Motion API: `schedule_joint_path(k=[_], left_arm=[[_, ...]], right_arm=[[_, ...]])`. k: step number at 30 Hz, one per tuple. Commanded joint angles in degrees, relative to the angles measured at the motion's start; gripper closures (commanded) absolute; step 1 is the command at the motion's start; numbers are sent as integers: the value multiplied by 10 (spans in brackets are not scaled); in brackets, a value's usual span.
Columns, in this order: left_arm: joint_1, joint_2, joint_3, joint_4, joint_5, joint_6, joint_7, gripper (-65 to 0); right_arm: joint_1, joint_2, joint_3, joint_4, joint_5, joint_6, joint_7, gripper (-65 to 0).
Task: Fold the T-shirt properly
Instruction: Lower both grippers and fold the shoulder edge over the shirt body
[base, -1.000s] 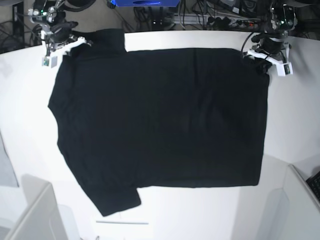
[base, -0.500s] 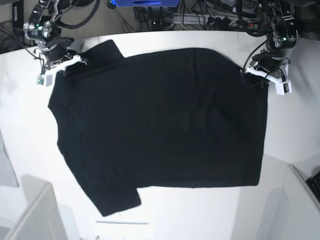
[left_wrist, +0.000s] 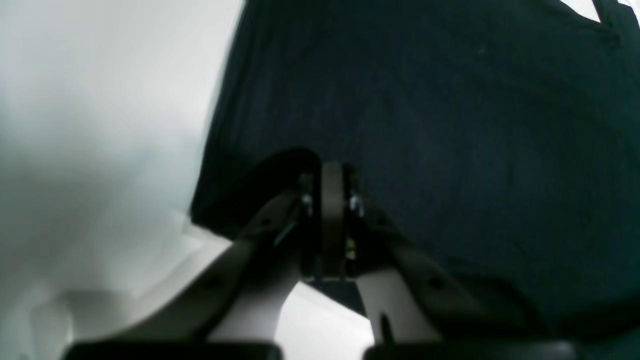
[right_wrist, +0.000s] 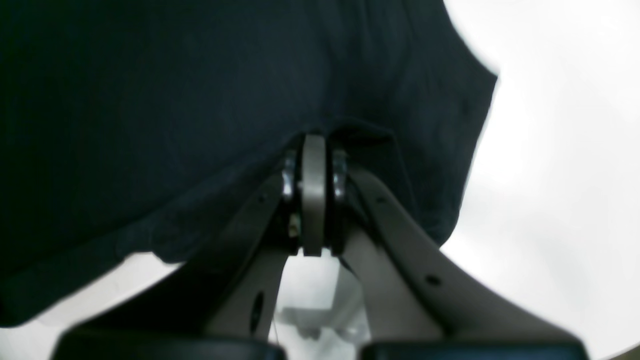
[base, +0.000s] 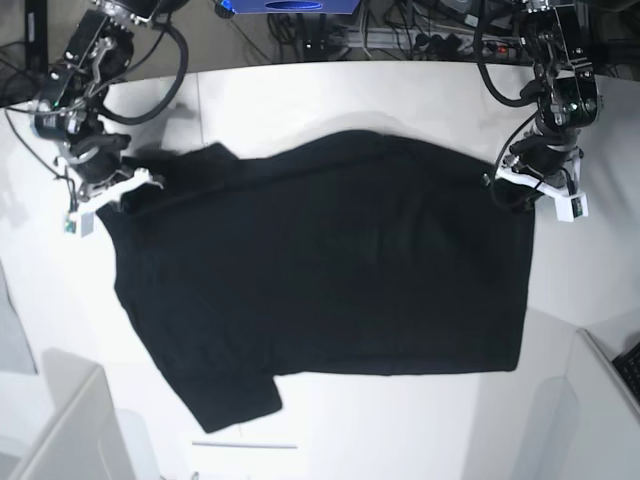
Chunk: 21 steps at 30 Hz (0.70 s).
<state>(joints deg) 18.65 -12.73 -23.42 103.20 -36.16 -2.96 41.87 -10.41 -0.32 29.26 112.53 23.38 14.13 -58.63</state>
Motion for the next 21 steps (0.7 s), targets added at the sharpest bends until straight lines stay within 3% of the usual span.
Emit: schedule_joint_path(k=[1, 13, 17, 21], left_arm=[[-4, -8, -3, 1, -3, 1, -9, 0], [-36, -8, -3, -22, -3, 1, -9, 0], [-47, -9, -3, -22, -3, 40, -9, 0], [-62, -9, -2, -25, -3, 41, -9, 0]], right_arm=[[11, 4, 0, 0, 4, 0, 11, 0], [75, 4, 0, -98, 3, -2, 15, 0], [95, 4, 0, -127, 3, -2, 16, 0], [115, 4, -1, -147, 3, -2, 16, 0]])
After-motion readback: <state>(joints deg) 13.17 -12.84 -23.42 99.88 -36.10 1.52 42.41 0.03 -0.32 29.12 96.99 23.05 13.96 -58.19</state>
